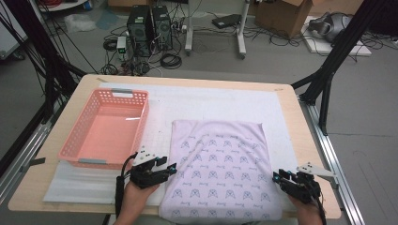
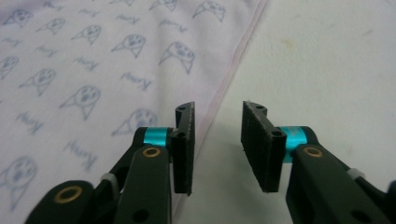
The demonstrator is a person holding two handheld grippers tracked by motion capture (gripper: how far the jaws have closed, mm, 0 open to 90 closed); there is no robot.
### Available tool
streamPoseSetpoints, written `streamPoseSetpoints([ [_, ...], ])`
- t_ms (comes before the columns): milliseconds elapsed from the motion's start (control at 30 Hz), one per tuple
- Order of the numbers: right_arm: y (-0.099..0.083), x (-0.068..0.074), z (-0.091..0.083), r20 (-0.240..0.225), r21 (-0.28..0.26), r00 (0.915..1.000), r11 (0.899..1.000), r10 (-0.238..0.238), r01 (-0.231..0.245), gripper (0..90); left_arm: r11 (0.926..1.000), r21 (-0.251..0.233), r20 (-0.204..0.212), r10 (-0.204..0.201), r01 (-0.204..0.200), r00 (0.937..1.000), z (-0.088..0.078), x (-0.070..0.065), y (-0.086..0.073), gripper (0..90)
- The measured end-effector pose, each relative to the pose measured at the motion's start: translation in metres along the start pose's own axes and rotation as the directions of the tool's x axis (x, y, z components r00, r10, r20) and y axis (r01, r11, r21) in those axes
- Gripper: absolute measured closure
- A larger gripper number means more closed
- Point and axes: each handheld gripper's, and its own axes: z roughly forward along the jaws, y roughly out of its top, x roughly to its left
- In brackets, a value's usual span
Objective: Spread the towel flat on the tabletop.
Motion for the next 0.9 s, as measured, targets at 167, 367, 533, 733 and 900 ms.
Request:
streamPoseSetpoints([
  [167, 0.015, 0.003, 0.020, 0.000, 0.018, 0.9995, 0.999, -0.032, 0.032, 63.4, 0.9999, 0.007, -0.010, -0.011, 0.011, 0.9999, 0.007, 0.010, 0.006, 49.0],
  [367, 0.020, 0.005, 0.020, 0.054, 0.062, 0.9934, 0.993, -0.101, 0.098, 88.0, 0.9995, 0.017, -0.037, -0.024, 0.025, 0.9990, 0.010, 0.013, 0.009, 47.7],
  [533, 0.013, -0.006, 0.008, 0.086, 0.058, 0.9949, 0.997, -0.053, 0.048, 73.3, 0.9992, 0.027, -0.049, -0.028, 0.029, 0.9984, 0.013, 0.016, 0.010, 47.5],
  [733, 0.011, -0.005, 0.000, 0.052, 0.008, 0.9976, 0.999, -0.045, 0.045, 62.5, 0.9992, 0.038, -0.054, -0.009, 0.011, 0.9985, 0.024, 0.016, 0.020, 48.5],
  [900, 0.009, -0.007, 0.001, 0.041, 0.015, 0.9977, 0.998, -0.054, 0.053, 62.0, 0.9979, 0.064, -0.105, 0.010, -0.003, 0.9945, 0.038, 0.017, 0.030, 49.4],
])
